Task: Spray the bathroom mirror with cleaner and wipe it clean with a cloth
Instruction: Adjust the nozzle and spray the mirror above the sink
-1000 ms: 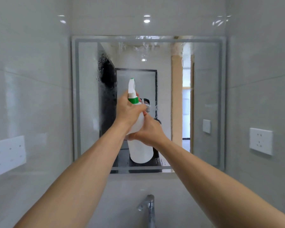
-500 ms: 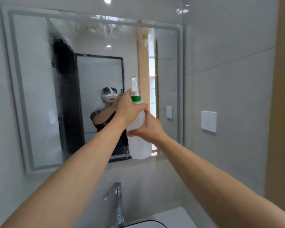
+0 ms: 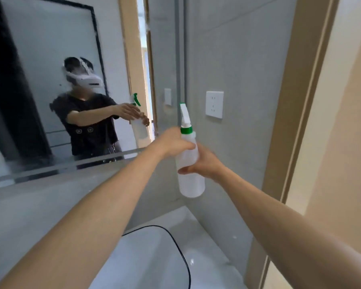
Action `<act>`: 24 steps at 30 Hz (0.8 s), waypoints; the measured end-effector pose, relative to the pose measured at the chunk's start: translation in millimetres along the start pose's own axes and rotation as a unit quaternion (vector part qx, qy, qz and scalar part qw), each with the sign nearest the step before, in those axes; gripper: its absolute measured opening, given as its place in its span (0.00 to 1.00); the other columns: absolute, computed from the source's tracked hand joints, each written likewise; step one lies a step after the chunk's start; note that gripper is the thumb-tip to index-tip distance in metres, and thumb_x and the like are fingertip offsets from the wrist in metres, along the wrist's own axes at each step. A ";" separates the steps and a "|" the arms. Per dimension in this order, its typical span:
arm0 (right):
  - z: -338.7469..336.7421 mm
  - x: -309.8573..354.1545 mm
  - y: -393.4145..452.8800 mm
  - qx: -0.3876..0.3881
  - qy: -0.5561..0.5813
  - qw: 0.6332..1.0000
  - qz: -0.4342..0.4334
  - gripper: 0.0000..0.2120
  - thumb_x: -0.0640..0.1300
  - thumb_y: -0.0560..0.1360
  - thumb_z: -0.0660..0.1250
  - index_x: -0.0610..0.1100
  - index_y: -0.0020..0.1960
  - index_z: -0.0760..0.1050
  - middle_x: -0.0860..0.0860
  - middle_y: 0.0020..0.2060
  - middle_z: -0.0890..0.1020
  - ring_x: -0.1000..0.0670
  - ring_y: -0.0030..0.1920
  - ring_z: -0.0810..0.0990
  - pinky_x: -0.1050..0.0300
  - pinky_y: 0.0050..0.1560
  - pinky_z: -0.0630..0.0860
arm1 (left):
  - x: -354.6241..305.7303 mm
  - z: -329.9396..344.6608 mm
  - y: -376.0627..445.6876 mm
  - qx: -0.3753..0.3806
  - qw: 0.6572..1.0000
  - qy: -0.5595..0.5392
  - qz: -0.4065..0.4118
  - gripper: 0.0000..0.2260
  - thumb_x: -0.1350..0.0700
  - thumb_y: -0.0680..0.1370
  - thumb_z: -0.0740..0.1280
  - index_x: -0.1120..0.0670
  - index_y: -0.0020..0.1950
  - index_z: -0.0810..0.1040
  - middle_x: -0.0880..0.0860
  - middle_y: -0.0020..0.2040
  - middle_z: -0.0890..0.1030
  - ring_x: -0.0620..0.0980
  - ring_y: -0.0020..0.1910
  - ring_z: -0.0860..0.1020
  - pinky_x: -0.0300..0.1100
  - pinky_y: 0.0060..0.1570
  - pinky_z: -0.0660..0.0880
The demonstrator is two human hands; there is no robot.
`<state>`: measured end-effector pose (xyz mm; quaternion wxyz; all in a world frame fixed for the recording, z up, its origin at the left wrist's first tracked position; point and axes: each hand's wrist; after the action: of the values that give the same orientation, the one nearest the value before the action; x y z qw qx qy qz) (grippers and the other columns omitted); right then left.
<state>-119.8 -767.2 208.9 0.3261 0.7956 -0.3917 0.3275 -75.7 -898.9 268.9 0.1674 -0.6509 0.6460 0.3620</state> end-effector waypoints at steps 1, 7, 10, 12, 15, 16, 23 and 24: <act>0.4 -17.5 -7.6 0.012 -0.016 1.000 0.013 0.38 0.43 0.63 0.82 0.50 0.69 0.69 0.54 0.55 0.77 0.48 0.58 0.75 0.53 0.54 0.72 | 7.4 15.6 0.2 0.018 1.000 0.004 -0.008 0.12 0.55 0.74 0.74 0.57 0.56 0.82 0.56 0.54 0.84 0.56 0.53 0.82 0.53 0.56 0.79; 21.0 -119.3 -34.3 0.063 -0.047 0.993 0.087 0.42 0.44 0.61 0.83 0.51 0.70 0.67 0.55 0.54 0.77 0.50 0.55 0.75 0.57 0.51 0.71 | 58.6 115.5 -7.5 0.055 0.997 -0.022 -0.048 0.13 0.54 0.71 0.78 0.56 0.53 0.82 0.54 0.50 0.85 0.54 0.49 0.83 0.52 0.54 0.80; 37.0 -162.5 -39.3 0.077 -0.048 0.988 0.124 0.45 0.45 0.60 0.84 0.51 0.72 0.65 0.55 0.56 0.77 0.49 0.59 0.76 0.58 0.53 0.70 | 81.8 154.6 -11.2 0.058 0.995 -0.034 -0.073 0.15 0.53 0.71 0.78 0.56 0.54 0.82 0.54 0.50 0.85 0.54 0.50 0.83 0.51 0.53 0.79; 48.6 -187.0 -42.2 0.083 -0.048 0.985 0.145 0.46 0.45 0.60 0.84 0.50 0.72 0.65 0.54 0.57 0.76 0.50 0.59 0.75 0.58 0.53 0.70 | 96.0 177.6 -14.2 0.064 0.994 -0.032 -0.082 0.16 0.53 0.71 0.78 0.56 0.55 0.81 0.54 0.51 0.85 0.54 0.51 0.83 0.50 0.52 0.79; 65.9 -217.4 -47.9 0.085 -0.047 0.981 0.165 0.47 0.44 0.60 0.84 0.47 0.74 0.65 0.50 0.62 0.77 0.50 0.59 0.74 0.59 0.54 0.70 | 117.5 209.8 -20.3 0.057 0.994 -0.011 -0.087 0.16 0.52 0.69 0.79 0.54 0.54 0.80 0.53 0.49 0.85 0.54 0.49 0.83 0.48 0.49 0.79; 72.5 -226.6 -50.1 0.082 -0.048 0.980 0.172 0.47 0.43 0.60 0.84 0.47 0.74 0.65 0.49 0.62 0.78 0.49 0.61 0.74 0.59 0.54 0.70 | 124.6 219.9 -22.5 0.054 0.994 -0.003 -0.092 0.15 0.52 0.69 0.79 0.54 0.52 0.80 0.52 0.47 0.84 0.55 0.48 0.83 0.48 0.47 0.79; 116.5 -277.8 -63.7 0.047 -0.037 0.979 0.196 0.39 0.38 0.61 0.82 0.48 0.69 0.72 0.47 0.57 0.80 0.46 0.57 0.79 0.57 0.53 0.74 | 170.0 275.7 -41.0 0.026 0.991 0.013 -0.127 0.17 0.48 0.68 0.77 0.51 0.53 0.78 0.51 0.46 0.85 0.55 0.46 0.83 0.52 0.45 0.80; 120.2 -280.8 -63.9 0.046 -0.036 0.979 0.193 0.38 0.38 0.62 0.81 0.48 0.69 0.72 0.47 0.57 0.80 0.46 0.57 0.79 0.57 0.53 0.74 | 175.7 280.8 -41.8 0.020 0.991 0.016 -0.131 0.17 0.48 0.68 0.77 0.50 0.52 0.77 0.50 0.45 0.85 0.55 0.45 0.83 0.52 0.44 0.80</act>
<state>-168.8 -714.7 -94.8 0.2054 0.7301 -0.5339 0.3736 -124.0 -828.3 -53.8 0.2166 -0.7322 0.5647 0.3132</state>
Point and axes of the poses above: each hand's wrist, its own y-axis towards the middle knuckle, its own z-axis out of the palm, x = y × z
